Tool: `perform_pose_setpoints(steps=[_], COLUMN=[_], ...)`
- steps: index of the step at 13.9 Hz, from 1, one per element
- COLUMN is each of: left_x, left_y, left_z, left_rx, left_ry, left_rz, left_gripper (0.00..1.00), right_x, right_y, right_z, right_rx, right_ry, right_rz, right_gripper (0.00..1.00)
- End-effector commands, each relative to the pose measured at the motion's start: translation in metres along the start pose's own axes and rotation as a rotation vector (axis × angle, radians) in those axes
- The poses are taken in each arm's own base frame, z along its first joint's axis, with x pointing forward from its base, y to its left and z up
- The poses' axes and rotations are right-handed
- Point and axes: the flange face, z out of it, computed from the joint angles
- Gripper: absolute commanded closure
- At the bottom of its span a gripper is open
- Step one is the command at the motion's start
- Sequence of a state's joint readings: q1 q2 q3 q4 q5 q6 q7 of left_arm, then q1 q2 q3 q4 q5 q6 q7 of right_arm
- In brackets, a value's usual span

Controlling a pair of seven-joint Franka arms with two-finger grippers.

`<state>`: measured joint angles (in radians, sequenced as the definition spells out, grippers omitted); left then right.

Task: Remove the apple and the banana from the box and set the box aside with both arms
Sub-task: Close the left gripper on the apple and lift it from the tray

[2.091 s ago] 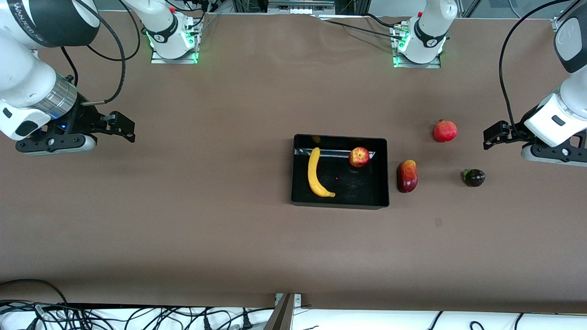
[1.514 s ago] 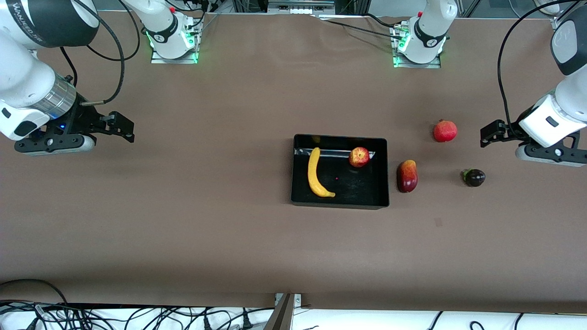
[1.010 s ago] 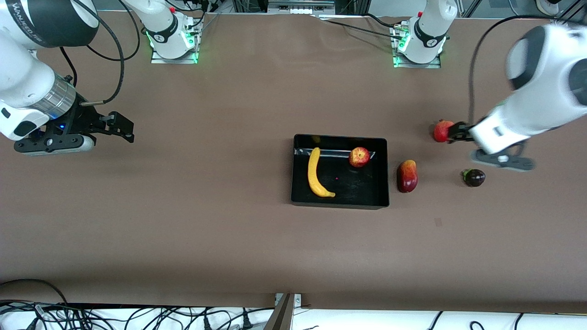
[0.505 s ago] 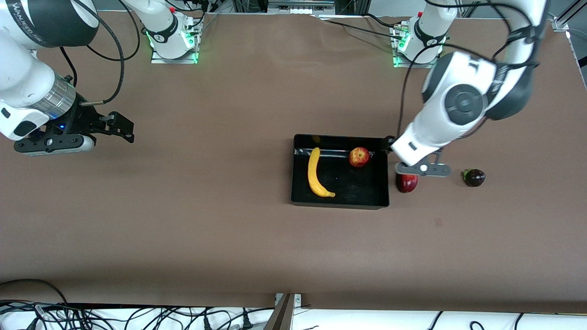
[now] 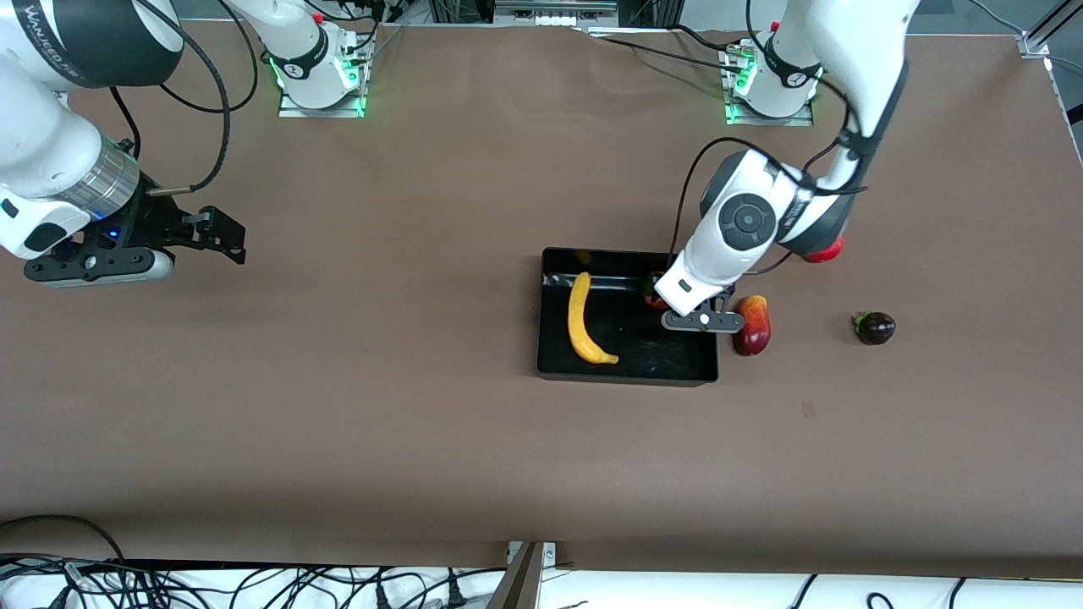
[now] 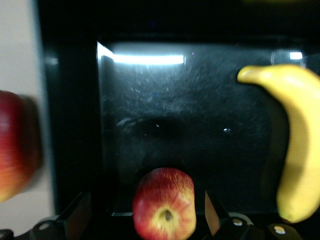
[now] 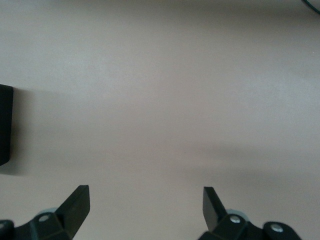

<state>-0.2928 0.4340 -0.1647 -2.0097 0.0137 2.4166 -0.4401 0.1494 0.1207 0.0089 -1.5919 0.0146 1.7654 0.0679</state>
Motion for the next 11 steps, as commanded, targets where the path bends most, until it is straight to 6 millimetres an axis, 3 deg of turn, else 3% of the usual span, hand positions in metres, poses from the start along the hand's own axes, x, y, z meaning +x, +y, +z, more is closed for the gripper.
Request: perform_pose_setpoints(steps=[1,4,5,6,9,10,11], left_x=[-0.019,-0.037,-0.037,-0.04,-0.043,-0.039,-0.031], left_y=[-0.003,0.001,0.003,0.006,0.01,0.008,0.008], left_z=[0.012,0.038,0.038,0.04,0.046,0.031,0.004], left_rx=[0.001,-0.014,-0.014,-0.014,-0.007,0.001,0.012], left_ry=[0.011,0.022,0.022,0.019,-0.004,-0.01,-0.017], left_rz=[0.007,0.025,0.028,0.037,0.053,0.048,0.044], left_gripper=[0.0,0.0,0.0,0.09,0.82,0.99,1.0], right_x=[0.001,0.001,0.0,0.0,0.0,0.0,0.0], right_y=[-0.001,0.001,0.001,0.001,0.0,-0.002,-0.004], right_z=[-0.005,-0.004,-0.005,-0.005,-0.005,-0.004,-0.004], right_rx=[-0.012,-0.014,-0.013,-0.014,-0.012,-0.003,0.001], right_ry=[0.011,0.009,0.011,0.009,0.011,0.007,0.008], right_rz=[-0.016,-0.014,-0.015,-0.014,-0.004,-0.007,-0.009], right_gripper=[0.0,0.0,0.0,0.0,0.0,0.0,0.0])
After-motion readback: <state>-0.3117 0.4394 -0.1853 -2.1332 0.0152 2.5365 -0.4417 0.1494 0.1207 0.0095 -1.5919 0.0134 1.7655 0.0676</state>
